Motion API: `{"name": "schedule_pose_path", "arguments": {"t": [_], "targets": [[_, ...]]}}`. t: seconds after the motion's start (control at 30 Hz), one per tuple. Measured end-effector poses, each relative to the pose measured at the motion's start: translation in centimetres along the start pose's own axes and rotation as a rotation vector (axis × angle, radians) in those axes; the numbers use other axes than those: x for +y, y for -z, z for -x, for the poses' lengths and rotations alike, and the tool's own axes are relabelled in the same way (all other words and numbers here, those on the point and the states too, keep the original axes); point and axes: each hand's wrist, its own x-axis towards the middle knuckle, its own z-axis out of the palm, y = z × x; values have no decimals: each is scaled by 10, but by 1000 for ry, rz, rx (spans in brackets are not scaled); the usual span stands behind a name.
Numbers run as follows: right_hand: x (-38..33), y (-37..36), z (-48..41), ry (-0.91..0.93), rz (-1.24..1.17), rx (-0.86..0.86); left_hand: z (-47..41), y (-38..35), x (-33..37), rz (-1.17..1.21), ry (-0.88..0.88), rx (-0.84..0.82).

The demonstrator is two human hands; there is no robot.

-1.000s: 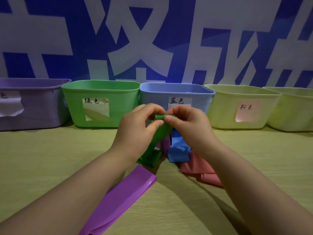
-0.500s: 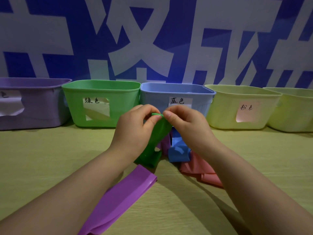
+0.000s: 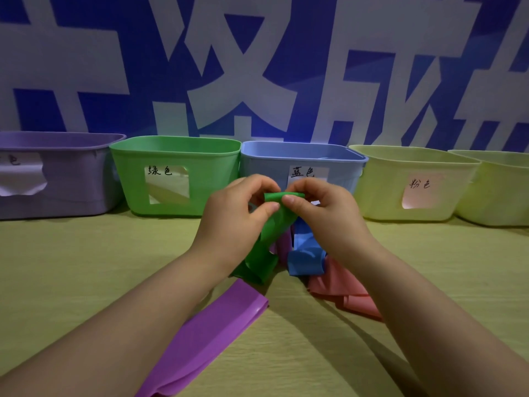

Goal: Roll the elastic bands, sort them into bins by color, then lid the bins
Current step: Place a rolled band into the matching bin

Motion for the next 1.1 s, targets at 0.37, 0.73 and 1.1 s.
{"name": "schedule_pose_path", "arguments": {"t": [0.37,0.73,1.1], "targets": [[-3,-2,2,2,80,-54,-4,2,-2,-89,-80,90],[-1,-3,2,54,81,41,-3,1,-2,-78,-20,45],[-2,-1,3,58,119,-25,-4,2,-3,-42,-16,17]]}}
